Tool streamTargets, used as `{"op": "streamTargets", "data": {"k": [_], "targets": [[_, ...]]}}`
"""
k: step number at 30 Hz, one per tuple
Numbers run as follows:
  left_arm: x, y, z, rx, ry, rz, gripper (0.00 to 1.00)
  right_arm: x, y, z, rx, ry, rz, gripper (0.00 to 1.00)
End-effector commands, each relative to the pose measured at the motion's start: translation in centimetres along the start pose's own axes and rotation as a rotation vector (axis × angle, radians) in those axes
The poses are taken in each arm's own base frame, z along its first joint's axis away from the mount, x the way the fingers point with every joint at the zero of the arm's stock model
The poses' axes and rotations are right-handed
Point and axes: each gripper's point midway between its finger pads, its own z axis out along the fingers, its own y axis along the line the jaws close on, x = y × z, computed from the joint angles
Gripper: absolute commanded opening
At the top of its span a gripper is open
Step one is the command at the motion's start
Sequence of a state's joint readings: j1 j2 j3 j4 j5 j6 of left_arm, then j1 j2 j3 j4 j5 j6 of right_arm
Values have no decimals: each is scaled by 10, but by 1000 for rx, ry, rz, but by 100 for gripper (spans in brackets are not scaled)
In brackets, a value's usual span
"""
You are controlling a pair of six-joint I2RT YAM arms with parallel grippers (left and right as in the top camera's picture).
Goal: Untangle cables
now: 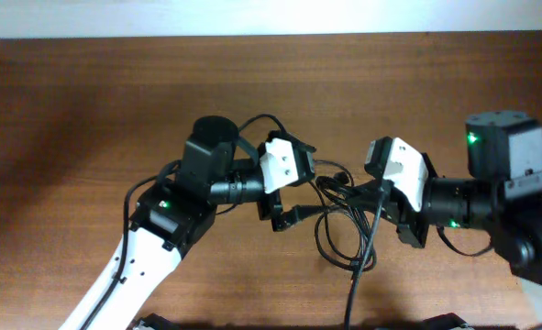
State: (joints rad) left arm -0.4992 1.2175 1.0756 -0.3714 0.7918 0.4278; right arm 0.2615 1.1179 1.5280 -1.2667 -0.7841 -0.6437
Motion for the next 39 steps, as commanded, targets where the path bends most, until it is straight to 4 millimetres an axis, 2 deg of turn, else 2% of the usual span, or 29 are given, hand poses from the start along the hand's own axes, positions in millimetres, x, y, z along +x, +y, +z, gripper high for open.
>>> {"op": "streamTargets", "data": {"k": [1, 3, 8, 13, 16, 21, 24, 26, 28, 32, 35, 37, 39], "targets": [[-3, 5, -6, -19, -8, -42, 99, -9, 10, -11, 11, -40, -42, 4], [-4, 4, -8, -17, -13, -40, 99, -9, 10, -11, 12, -42, -43, 4], [-16, -21, -10, 134, -77, -79, 99, -5, 7, -11, 30, -22, -37, 4], [-35, -14, -12, 121, -132, -222, 99, -6, 9, -11, 22, -28, -38, 4], [-37, -10, -11, 107, -135, -262, 99, -9, 12, -11, 1, -43, -39, 4], [-19, 13, -8, -41, -71, -326, 100, -12, 17, -11, -22, -61, -40, 4], [0, 26, -5, -118, -11, -373, 93, -16, 20, -12, -44, -82, -46, 4], [3, 34, -4, -153, -12, -456, 88, -18, 23, -12, -60, -94, -47, 4], [5, 42, -5, -201, -15, -537, 90, -20, 26, -13, -81, -110, -51, 4], [-9, 39, -2, -176, -68, -586, 93, -24, 31, -13, -107, -130, -53, 4], [-27, 31, 6, -144, -114, -530, 89, -25, 33, -14, -119, -139, -54, 4], [-25, 34, 6, -165, -110, -533, 87, -26, 34, -14, -121, -141, -55, 4], [-15, 39, 6, -206, -80, -556, 88, -28, 36, -15, -128, -154, -62, 4]]}}
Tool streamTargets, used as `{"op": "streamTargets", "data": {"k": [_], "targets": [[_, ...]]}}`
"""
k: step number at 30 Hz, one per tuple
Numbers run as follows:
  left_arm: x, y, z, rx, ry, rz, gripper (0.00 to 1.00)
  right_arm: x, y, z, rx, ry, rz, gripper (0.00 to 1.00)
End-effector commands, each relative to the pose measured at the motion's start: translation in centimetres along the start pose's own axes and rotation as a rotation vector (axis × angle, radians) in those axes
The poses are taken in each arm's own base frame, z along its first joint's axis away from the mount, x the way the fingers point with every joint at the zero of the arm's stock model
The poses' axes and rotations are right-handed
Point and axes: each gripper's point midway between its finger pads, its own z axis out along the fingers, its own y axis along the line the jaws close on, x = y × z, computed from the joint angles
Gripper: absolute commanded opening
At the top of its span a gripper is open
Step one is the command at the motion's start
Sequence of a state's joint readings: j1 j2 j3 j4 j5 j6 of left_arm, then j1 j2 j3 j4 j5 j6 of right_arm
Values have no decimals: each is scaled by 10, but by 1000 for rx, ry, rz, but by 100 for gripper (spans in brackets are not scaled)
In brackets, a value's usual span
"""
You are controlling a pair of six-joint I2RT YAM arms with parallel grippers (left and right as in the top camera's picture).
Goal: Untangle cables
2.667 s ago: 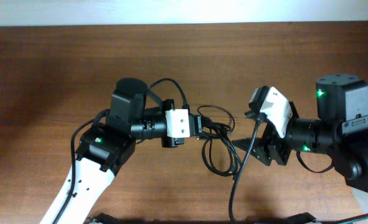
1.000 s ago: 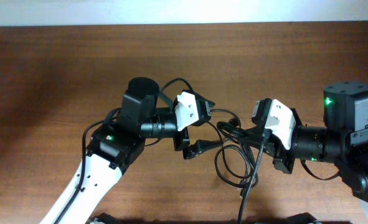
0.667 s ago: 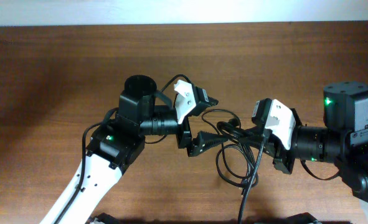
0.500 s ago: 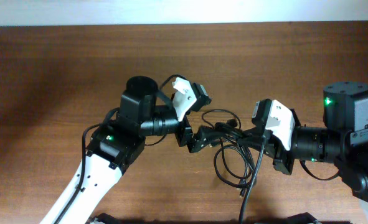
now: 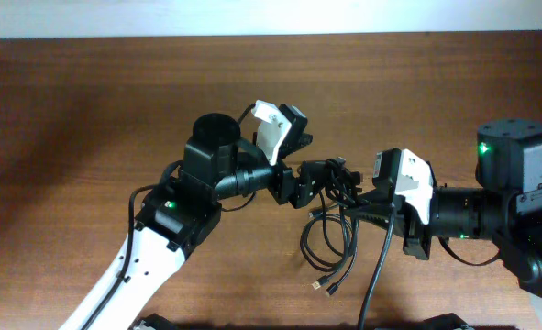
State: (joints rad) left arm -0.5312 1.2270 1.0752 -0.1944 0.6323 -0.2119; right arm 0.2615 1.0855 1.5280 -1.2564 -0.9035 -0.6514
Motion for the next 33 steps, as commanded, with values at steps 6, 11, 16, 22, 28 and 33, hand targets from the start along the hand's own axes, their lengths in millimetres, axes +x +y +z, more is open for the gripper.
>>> {"op": "streamTargets", "data": {"k": [6, 11, 16, 22, 28, 33], "targets": [[38, 33, 11, -132, 130, -119, 89, -26, 18, -10, -51, -117, -87, 4], [41, 34, 12, -131, 144, -128, 87, -30, 17, -11, -44, -131, -97, 4], [49, 37, 10, -151, 170, -145, 85, -39, 10, -12, -18, -157, -81, 4], [48, 74, -2, -348, 152, -146, 84, -38, 8, -12, -6, -151, -65, 4], [43, 108, -25, -435, 122, -199, 73, -32, -5, -12, 72, -112, -11, 4], [42, 132, -51, -511, 103, -248, 73, -30, -14, -13, 122, -98, 17, 4]]}}
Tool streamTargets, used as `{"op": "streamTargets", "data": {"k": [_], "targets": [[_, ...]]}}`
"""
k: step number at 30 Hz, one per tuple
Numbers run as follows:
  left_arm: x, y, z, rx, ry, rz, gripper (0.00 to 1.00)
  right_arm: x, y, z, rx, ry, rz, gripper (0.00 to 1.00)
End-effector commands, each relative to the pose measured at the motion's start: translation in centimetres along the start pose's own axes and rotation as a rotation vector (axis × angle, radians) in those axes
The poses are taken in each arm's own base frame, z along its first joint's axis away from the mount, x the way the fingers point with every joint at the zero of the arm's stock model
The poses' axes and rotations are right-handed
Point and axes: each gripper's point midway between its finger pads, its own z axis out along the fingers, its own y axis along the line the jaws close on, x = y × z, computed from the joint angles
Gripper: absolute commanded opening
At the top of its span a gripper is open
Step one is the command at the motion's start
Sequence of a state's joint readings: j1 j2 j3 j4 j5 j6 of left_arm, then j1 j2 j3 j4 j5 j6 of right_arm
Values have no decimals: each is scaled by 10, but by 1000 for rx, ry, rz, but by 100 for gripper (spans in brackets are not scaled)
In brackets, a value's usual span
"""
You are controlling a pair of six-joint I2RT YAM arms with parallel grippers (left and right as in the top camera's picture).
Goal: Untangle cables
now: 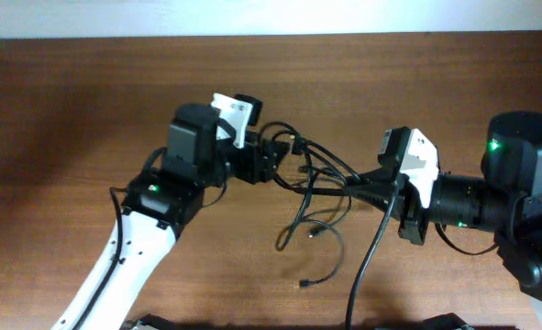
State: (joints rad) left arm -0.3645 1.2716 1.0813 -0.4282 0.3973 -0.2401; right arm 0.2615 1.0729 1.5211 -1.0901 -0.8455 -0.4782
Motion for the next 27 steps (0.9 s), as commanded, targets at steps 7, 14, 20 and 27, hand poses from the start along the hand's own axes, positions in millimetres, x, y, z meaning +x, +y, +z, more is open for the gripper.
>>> {"op": "streamTargets", "data": {"k": [7, 14, 20, 27], "targets": [[-15, 28, -23, -98, -69, -21, 60, -4, -6, -11, 96, 1, 9, 4], [-22, 10, -40, -56, -100, 262, 99, 6, -29, -10, 202, 53, 96, 4], [-9, 7, -40, -35, -49, 430, 99, 21, -67, 1, 319, 114, 243, 4], [0, 88, -61, -509, 47, 357, 99, 39, -109, 14, 442, 167, 380, 19]]}}
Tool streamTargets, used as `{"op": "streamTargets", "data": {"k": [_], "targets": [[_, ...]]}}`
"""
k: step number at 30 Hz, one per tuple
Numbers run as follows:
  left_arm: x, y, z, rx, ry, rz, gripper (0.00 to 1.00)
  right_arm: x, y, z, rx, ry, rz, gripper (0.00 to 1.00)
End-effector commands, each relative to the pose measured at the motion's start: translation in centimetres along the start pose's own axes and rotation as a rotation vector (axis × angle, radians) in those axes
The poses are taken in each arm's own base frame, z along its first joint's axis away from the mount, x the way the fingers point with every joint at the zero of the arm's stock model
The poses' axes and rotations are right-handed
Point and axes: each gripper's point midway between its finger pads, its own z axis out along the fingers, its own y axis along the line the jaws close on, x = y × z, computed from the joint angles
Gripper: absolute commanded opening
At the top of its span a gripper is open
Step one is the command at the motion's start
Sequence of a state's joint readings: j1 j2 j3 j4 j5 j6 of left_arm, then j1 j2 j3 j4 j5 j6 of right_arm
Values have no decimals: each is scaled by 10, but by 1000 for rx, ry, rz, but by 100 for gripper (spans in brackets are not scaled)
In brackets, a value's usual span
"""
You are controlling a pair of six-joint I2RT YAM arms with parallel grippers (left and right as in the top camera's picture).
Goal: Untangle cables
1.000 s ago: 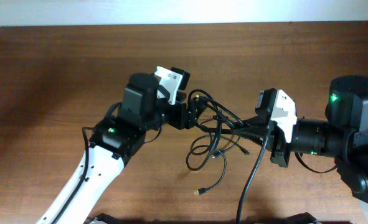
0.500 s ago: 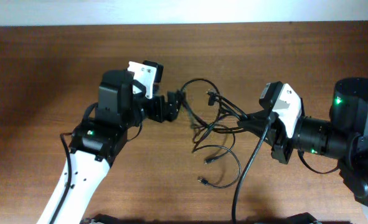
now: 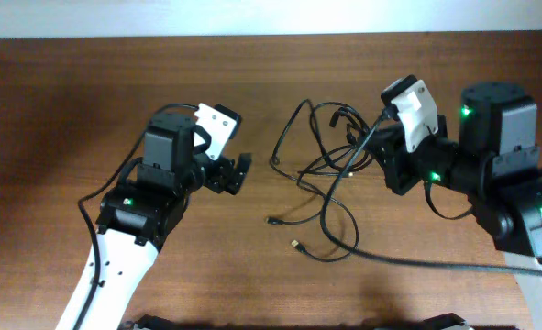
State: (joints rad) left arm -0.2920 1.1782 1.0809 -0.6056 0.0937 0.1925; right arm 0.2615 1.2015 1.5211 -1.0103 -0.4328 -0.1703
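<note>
A bundle of thin black cables [image 3: 324, 151] is spread across the middle of the wooden table [image 3: 69, 101]. Its loops reach from the upper centre down to two loose plug ends [image 3: 295, 245] near the front. My right gripper [image 3: 377, 152] is at the bundle's right side, shut on strands that run into it; its fingertips are mostly hidden under the wrist. My left gripper [image 3: 240, 174] is left of the bundle, apart from it, open and holding nothing.
A thicker black lead [image 3: 408, 261] from the right wrist curves across the table front and out to the right. The table's pale back edge [image 3: 271, 18] runs along the top. Both arm bodies flank the cables.
My left gripper has let go of the cables and moved back to the left, now open. The right gripper has moved up and back with the bundle, which now lies more spread out.
Both grippers first met close together over a tight tangle at the table's middle. Then they stood further apart, each holding part of it, and the loops had stretched out. Now only the right gripper holds cables, and the plug ends lie loose.
</note>
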Motion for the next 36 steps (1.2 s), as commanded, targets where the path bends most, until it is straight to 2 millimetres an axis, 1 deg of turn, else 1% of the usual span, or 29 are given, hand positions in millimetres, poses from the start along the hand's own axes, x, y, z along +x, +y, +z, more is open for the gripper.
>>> {"op": "streamTargets", "data": {"k": [1, 2, 3, 4, 6, 7, 9, 10, 12, 13, 15, 18, 21, 24, 25, 26, 27, 29, 32, 36], "targets": [[1, 26, -7, -144, 7, -27, 99, -2, -19, 5, 91, 11, 79, 29], [1, 25, -7, -141, 6, -27, 99, 2, -30, 8, 143, 31, 118, 37], [2, 25, -7, -140, 8, -27, 99, 8, -40, 11, 197, 57, 166, 51], [2, 25, -7, -140, 9, -27, 99, 13, -46, 14, 225, 78, 198, 57], [2, 23, -7, -129, 9, -27, 99, 22, -47, 18, 223, 118, 223, 67], [0, 16, -6, -88, -2, -26, 99, 25, -46, 18, 219, 134, 228, 73], [-4, 5, -5, -21, -19, -25, 99, 35, -45, 16, 222, 174, 241, 78], [-5, 1, -5, -1, -23, -25, 99, 40, -47, 15, 243, 192, 243, 82], [-6, -7, -5, 50, -33, -24, 99, 46, -56, 11, 300, 215, 243, 99], [-7, -13, -6, 83, -39, -24, 99, 47, -59, 10, 323, 220, 249, 99], [-8, -18, -6, 113, -44, -24, 99, 51, -60, 13, 320, 242, 255, 99], [-8, -19, -7, 120, -44, -24, 99, 77, -58, 21, 303, 369, 268, 99], [-8, -19, -7, 121, -43, -44, 99, 96, -56, 37, 259, 474, 304, 99], [-7, -20, -6, 121, -37, -47, 99, 114, -46, 51, 161, 581, 302, 99], [-6, -20, -6, 122, -36, -47, 99, 121, -46, 55, 153, 614, 314, 90], [-6, -20, -6, 122, -35, -48, 99, 130, -48, 62, 146, 666, 331, 88], [-5, -20, -6, 122, -32, -48, 99, 136, -47, 65, 134, 699, 344, 86], [-2, -20, -6, 124, -15, -51, 99, 149, -46, 70, 122, 764, 366, 80], [-1, -20, -6, 122, -11, -51, 99, 159, -46, 79, 98, 816, 385, 78], [-1, -20, -6, 122, -12, -51, 99, 180, -45, 85, 81, 860, 385, 76]]}}
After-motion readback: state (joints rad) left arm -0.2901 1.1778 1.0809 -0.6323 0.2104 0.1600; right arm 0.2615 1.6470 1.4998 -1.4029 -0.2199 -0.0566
